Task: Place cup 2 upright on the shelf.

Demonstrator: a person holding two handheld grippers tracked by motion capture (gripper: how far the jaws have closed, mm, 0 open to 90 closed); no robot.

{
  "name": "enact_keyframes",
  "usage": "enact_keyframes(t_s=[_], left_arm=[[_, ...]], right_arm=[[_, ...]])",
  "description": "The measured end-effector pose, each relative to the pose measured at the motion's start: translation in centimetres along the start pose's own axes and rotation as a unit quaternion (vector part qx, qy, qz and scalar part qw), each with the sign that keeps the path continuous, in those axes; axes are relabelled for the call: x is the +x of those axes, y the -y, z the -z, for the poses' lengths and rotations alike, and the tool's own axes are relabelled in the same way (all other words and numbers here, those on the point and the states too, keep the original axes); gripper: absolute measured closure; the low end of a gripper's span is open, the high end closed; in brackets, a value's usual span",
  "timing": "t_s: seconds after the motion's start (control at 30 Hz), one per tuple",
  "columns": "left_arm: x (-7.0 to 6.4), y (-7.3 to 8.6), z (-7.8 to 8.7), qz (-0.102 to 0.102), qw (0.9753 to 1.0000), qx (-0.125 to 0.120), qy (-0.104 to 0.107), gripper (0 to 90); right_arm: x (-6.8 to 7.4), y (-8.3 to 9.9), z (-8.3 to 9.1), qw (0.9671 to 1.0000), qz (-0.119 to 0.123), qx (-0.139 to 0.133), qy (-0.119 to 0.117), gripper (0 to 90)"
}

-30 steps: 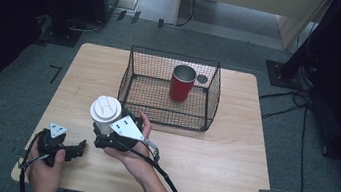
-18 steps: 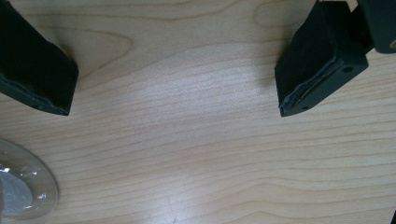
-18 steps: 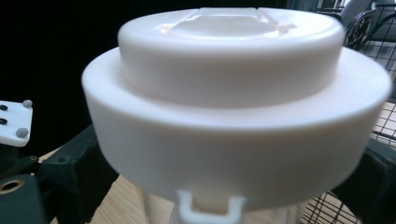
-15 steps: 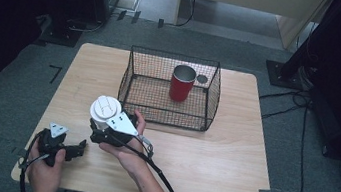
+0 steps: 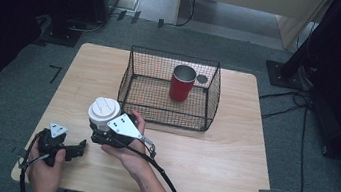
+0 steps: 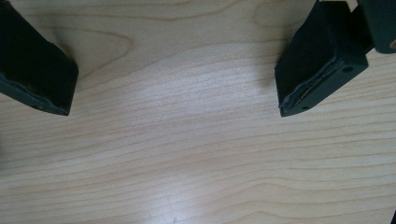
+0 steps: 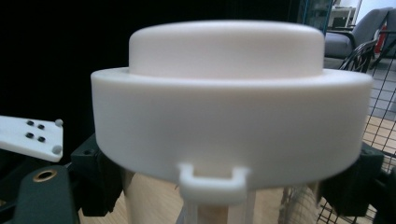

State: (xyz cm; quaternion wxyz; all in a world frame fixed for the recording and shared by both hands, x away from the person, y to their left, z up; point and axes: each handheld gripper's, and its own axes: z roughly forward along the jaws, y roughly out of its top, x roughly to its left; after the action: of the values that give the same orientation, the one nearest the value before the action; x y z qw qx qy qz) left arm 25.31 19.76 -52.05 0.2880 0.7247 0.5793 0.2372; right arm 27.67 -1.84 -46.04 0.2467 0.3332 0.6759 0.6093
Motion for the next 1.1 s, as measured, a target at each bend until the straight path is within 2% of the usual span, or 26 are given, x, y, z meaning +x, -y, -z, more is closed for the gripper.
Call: enact_keyframes(t_s=[0.27,0.57,1.1], left_arm=[[0.0,0.0,0.0,-0.001,1.0,0.001,0.0,0.0],[0.0,0.0,0.0,-0.001,1.0,0.001,0.0,0.0],[0.0,0.0,0.0,0.0,1.0,0.001,0.0,0.0]], right_arm=[[-0.2,-1.4,1.2,0.9998,-0.001,-0.02,-0.005,15.8],[-1.0,-3.1,2.6,0.9992,0.002,-0.039,0.003,15.8],[-4.7,-7.3,5.0,0.9968,0.007,-0.065,0.047,15.8]])
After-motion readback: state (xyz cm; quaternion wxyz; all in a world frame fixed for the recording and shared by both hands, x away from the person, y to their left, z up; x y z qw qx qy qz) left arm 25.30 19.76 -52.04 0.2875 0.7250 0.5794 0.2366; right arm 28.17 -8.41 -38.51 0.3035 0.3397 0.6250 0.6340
